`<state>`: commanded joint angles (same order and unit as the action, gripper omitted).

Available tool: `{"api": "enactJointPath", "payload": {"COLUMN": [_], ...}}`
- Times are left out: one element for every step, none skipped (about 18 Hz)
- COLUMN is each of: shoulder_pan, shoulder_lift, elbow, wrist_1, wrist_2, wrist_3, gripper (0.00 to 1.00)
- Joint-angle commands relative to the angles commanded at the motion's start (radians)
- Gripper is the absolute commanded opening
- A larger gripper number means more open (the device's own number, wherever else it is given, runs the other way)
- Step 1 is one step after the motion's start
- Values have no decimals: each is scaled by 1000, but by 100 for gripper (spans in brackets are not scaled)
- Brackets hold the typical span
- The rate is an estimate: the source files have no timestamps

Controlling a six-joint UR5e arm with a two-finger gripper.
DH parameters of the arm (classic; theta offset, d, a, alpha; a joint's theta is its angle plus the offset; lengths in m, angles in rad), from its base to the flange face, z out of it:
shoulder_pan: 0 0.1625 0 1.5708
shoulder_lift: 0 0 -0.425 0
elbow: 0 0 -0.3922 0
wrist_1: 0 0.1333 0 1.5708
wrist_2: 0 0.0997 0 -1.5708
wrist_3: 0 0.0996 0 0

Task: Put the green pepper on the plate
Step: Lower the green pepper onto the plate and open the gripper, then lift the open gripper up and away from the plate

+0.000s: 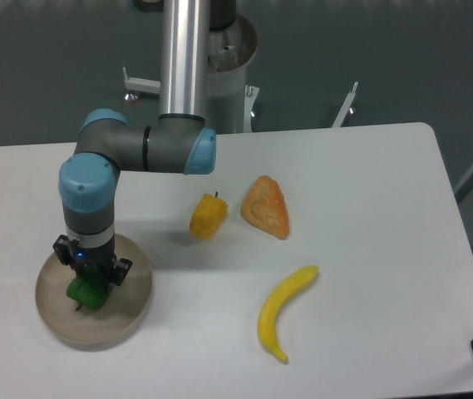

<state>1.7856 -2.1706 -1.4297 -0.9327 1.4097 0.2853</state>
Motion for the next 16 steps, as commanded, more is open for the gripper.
{"api": "enactJointPath", "payload": {"shoulder_pan": [0, 0, 0, 0, 0, 2, 0, 2, 2, 3, 6, 14, 27, 46, 66, 86], "shoulder_lift": [2, 8, 9, 11, 12, 17, 23, 25, 26, 28, 35, 49, 64, 78, 92, 100], "elbow": [0, 2, 2, 2, 3, 5, 5, 8, 11, 14, 20, 23, 21, 21, 29, 44], "wrist_1": [0, 0, 0, 0, -2, -2, -3, -5, -6, -8, -15, -20, -21, -38, -78, -116], "wrist_2": [0, 0, 0, 0, 0, 0, 0, 0, 0, 0, 0, 2, 2, 5, 5, 11], "wrist_3": [0, 5, 5, 6, 6, 8, 8, 8, 8, 8, 12, 24, 41, 66, 93, 124], "gripper": [59, 73, 81, 90, 93, 97, 99, 100, 100, 100, 100, 100, 100, 100, 100, 100]}}
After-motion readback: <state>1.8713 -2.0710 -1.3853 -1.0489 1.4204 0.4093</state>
